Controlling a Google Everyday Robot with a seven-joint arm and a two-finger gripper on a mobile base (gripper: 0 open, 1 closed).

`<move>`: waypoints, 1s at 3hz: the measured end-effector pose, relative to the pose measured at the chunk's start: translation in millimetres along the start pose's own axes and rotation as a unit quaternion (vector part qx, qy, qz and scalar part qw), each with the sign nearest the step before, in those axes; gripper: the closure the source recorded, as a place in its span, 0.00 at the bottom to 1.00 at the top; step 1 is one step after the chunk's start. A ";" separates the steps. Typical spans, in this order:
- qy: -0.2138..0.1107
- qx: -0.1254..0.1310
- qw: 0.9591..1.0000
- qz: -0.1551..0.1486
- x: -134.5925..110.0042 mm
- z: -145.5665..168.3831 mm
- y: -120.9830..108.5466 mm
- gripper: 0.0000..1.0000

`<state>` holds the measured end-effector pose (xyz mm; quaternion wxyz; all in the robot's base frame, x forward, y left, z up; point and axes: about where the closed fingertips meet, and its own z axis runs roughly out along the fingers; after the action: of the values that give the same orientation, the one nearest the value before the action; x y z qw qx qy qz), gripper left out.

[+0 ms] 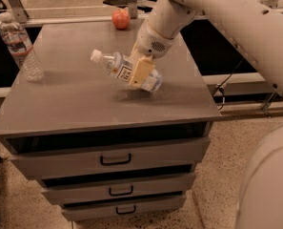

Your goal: Knock blue plastic bottle over

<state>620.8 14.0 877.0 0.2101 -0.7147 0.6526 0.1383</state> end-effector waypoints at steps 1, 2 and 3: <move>-0.029 -0.014 0.999 0.000 -6.4 -10.5 8.3 0.00; -0.063 -0.016 0.998 0.013 -2.8 -30.0 8.2 0.00; -0.083 -0.009 0.996 0.034 13.7 -46.6 1.6 0.00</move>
Offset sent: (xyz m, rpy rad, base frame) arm -0.0114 -0.0331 0.0509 0.2104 0.0671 -0.0132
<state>617.1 -20.5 911.0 0.2525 -0.6797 0.6558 0.2102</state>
